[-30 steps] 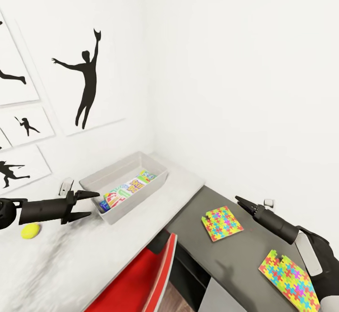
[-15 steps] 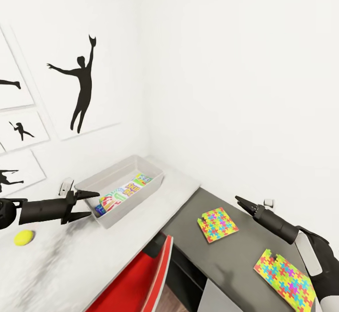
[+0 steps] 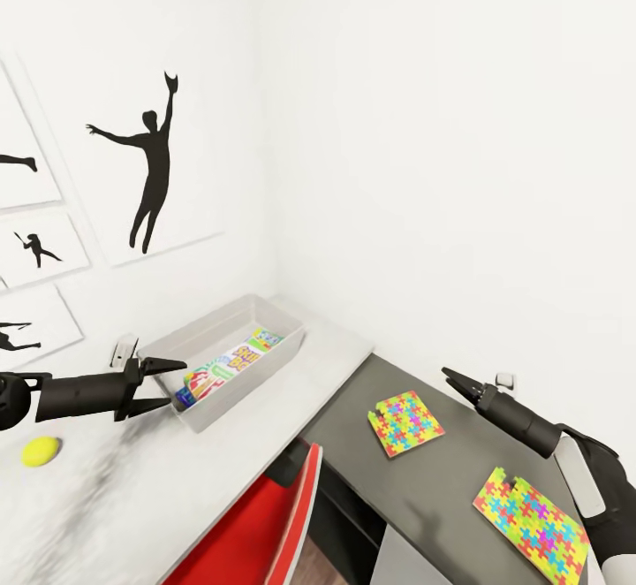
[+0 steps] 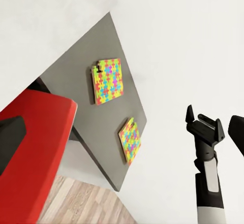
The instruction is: Put all the toys in the child's room - the three board games (two on the bed and one on the table), the two jigsaw puzzles on the table, and the tennis ball on the table - inside the toy box on the table in the child's room.
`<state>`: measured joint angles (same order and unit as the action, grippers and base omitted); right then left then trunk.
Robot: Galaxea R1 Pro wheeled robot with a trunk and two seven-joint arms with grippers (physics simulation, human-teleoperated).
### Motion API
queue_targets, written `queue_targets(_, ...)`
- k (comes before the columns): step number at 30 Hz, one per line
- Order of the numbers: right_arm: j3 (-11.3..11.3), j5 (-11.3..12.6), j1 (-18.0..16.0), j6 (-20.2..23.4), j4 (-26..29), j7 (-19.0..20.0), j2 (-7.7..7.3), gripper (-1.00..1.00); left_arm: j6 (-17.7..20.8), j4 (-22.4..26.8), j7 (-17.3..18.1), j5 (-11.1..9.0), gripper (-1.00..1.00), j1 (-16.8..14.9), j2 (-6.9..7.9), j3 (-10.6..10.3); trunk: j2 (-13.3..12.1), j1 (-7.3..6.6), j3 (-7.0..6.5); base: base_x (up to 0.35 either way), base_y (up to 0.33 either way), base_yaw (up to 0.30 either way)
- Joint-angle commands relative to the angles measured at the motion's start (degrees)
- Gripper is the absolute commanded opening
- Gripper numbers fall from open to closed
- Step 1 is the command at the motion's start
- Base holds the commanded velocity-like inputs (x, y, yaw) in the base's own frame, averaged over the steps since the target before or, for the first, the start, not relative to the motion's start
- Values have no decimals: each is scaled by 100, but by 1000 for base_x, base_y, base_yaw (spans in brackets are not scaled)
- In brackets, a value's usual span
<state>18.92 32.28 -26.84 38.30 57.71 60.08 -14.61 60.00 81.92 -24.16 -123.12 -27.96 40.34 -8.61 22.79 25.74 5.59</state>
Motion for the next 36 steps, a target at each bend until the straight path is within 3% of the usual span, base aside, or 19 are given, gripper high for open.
queue_targets(1, 3, 26, -5, 39, -2, 8, -4, 100, 0, 1, -53, -57, 100, -8, 3, -8, 13, 4, 13, 0, 0, -13)
queue_targets(26, 15, 41, -5, 46, -24, 23, -40, 100, 0, 8, -54, -40, 100, -8, 6, -7, 13, 4, 11, -33, 14, -247)
queue_targets(36, 15, 41, -5, 46, -31, 14, -41, 100, 0, 8, -54, -38, 100, -8, 1, -7, 13, 4, 11, -165, 0, -280)
